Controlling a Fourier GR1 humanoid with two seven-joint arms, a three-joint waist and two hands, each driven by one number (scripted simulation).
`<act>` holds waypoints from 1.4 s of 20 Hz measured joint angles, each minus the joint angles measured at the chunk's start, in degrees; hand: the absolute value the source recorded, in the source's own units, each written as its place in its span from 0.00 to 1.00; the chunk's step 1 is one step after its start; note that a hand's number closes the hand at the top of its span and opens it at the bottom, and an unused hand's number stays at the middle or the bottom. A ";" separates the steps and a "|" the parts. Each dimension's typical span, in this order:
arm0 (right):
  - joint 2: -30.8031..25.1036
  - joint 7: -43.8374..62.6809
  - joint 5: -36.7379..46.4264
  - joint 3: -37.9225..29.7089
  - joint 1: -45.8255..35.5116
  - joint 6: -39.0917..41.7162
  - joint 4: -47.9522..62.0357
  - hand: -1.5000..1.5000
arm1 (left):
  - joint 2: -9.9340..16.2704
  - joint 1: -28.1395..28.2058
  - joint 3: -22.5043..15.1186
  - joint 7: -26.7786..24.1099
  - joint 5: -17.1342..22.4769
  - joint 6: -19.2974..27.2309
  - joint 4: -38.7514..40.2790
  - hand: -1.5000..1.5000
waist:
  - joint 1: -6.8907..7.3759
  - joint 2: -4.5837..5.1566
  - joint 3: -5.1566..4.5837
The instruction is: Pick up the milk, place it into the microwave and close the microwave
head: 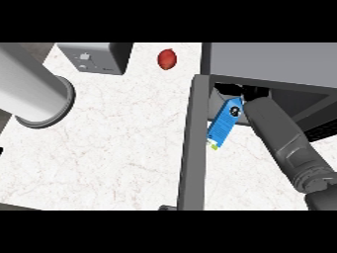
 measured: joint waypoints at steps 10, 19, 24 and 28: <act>0.12 -2.31 -1.12 -1.48 1.99 2.63 -1.64 0.00 | -1.33 1.37 -0.31 -2.42 -1.99 -0.04 -0.17 0.00 | -1.41 -0.68 0.00; 0.01 -7.45 -3.48 -4.03 5.49 10.61 -3.72 0.00 | -3.08 3.79 -0.66 -3.24 -3.05 0.20 -1.71 0.00 | -3.17 -1.48 -0.03; 1.16 -10.99 -5.35 -5.74 8.12 16.90 -5.24 0.00 | -3.37 5.13 -0.46 -3.95 -3.53 -0.33 -2.16 0.00 | -4.43 -2.05 -0.08; 3.44 -13.56 -6.98 -7.12 11.44 19.77 -6.76 0.00 | -4.37 6.90 -1.45 -2.98 -4.09 -0.59 -4.65 0.00 | -5.39 -2.51 -0.13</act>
